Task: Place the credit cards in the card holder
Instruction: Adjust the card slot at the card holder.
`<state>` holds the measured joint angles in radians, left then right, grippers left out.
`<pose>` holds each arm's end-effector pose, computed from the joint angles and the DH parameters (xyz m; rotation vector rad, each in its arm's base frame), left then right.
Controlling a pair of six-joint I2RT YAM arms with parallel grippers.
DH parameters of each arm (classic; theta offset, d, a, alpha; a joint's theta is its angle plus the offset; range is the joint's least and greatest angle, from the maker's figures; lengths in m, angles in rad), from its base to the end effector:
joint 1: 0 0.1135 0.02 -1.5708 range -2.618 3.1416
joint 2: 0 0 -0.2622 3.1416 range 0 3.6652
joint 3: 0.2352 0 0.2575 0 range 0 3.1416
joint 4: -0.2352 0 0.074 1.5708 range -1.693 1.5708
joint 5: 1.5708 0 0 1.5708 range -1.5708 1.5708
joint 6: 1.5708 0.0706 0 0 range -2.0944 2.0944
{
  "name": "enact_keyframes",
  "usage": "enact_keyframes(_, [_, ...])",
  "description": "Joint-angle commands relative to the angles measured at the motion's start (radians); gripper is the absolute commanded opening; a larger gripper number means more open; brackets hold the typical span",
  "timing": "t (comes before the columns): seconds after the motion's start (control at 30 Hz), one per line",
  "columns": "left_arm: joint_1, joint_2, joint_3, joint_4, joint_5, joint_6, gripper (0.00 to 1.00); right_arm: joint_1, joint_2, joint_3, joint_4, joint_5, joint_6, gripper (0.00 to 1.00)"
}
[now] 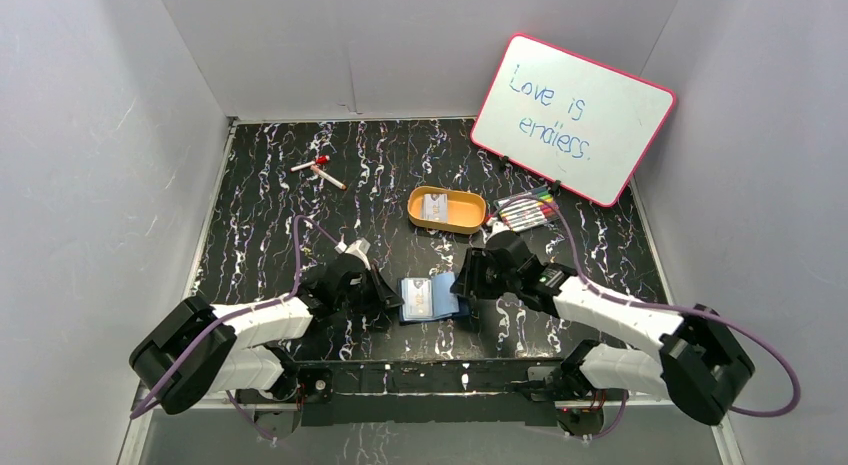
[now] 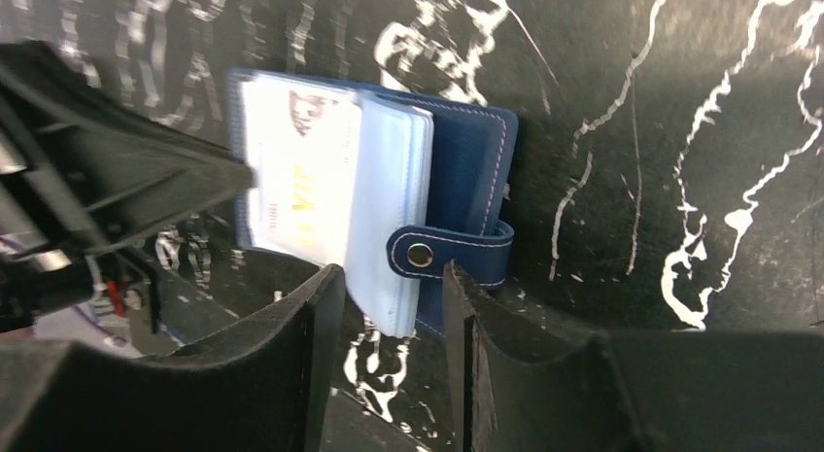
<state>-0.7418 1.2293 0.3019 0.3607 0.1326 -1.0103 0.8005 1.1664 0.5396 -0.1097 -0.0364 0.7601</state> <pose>0.1794 -0.1771 0.1189 -0.2312 2.3561 -1.0983 0.1806 0.1898 0.1592 -0.0694 2.4547 0.7973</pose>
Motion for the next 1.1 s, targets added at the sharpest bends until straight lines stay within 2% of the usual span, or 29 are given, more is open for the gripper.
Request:
enact_keyframes(0.0, [-0.004,-0.014,-0.001,-0.055,-0.057,0.025,0.00,-0.004,-0.125,0.024,0.070,-0.006,-0.028,0.51])
enact_keyframes(0.13, [-0.004,-0.046,-0.003,-0.092,-0.087,0.023,0.00,0.005,-0.115,0.068,0.054,-0.082,-0.047,0.51])
enact_keyframes(0.27, [-0.004,-0.057,-0.008,-0.097,-0.091,0.025,0.00,0.064,-0.069,0.073,0.097,-0.111,-0.045,0.51])
enact_keyframes(0.4, [-0.004,-0.050,-0.009,-0.090,-0.087,0.022,0.00,0.094,0.028,0.111,0.114,-0.173,-0.056,0.49])
enact_keyframes(0.5, [-0.004,-0.052,-0.007,-0.095,-0.086,0.023,0.00,0.097,0.061,0.122,0.024,-0.094,-0.037,0.49])
enact_keyframes(0.63, [-0.005,-0.065,-0.009,-0.104,-0.089,0.025,0.00,0.097,0.022,0.075,0.003,0.017,0.003,0.54])
enact_keyframes(0.77, [-0.004,-0.059,-0.015,-0.099,-0.086,0.024,0.00,0.086,0.027,0.046,0.012,0.020,0.021,0.53])
enact_keyframes(1.07, [-0.005,-0.056,-0.020,-0.097,-0.086,0.027,0.00,0.056,0.011,0.006,0.068,0.008,0.045,0.44])
